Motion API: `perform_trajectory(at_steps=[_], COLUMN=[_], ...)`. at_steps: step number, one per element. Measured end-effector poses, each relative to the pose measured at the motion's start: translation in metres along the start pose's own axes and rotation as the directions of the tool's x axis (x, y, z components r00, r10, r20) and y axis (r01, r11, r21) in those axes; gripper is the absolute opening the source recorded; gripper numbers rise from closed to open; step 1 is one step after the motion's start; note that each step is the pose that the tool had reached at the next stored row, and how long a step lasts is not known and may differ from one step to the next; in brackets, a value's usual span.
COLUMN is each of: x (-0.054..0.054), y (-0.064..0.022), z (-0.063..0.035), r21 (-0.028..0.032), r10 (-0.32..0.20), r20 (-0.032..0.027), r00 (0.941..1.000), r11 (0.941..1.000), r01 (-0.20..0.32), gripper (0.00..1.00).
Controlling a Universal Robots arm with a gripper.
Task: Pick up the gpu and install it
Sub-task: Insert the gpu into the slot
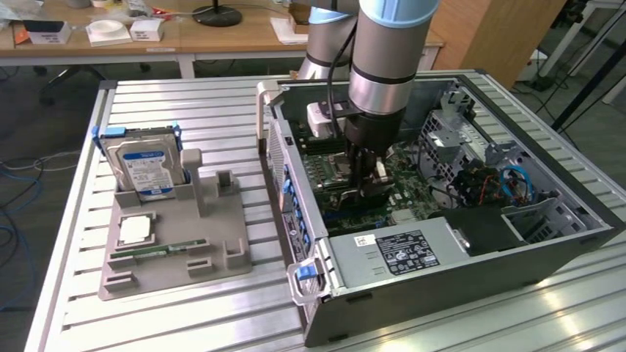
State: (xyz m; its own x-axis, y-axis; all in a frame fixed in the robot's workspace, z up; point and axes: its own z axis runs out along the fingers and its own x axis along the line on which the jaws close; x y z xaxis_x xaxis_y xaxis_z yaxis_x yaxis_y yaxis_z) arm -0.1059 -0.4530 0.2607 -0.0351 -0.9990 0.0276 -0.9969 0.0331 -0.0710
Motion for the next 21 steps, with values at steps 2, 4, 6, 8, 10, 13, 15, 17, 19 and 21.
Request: perform_trajectory(at_steps=[2, 4, 6, 8, 10, 13, 15, 17, 19, 21], x=[0.000, 0.000, 0.001, 0.001, 0.001, 0.001, 0.001, 0.001, 0.001, 0.001], y=[-0.0001, -0.0007, -0.0012, -0.0014, -0.0014, -0.0014, -0.0014, -0.0014, -0.0014, -0.0014], z=[-0.0018, -0.0095, -0.0173, -0.0194, -0.0194, -0.0195, -0.0195, -0.0195, -0.0195, -0.0195], r21=[-0.0001, 0.0000, 0.0000, 0.0000, 0.0002, 0.0000, 0.0001, 0.0000, 0.0000, 0.0001], r10=[0.000, 0.000, 0.000, 0.000, 0.000, 0.000, 0.000, 0.000, 0.000, 0.000], r20=[-0.0003, 0.0000, -0.0008, -0.0008, -0.0007, -0.0009, -0.0009, -0.0009, -0.0009, -0.0009], r00=[1.0000, 1.0000, 1.0000, 1.0000, 1.0000, 1.0000, 1.0000, 1.0000, 1.0000, 1.0000], r11=[1.0000, 1.0000, 1.0000, 1.0000, 1.0000, 1.0000, 1.0000, 1.0000, 1.0000, 1.0000], r01=[0.000, 0.000, 0.000, 0.000, 0.000, 0.000, 0.000, 0.000, 0.000, 0.000], gripper=[0.46, 0.46, 0.46, 0.45, 0.38, 0.20, 0.15, 0.11, 0.11, 0.11])
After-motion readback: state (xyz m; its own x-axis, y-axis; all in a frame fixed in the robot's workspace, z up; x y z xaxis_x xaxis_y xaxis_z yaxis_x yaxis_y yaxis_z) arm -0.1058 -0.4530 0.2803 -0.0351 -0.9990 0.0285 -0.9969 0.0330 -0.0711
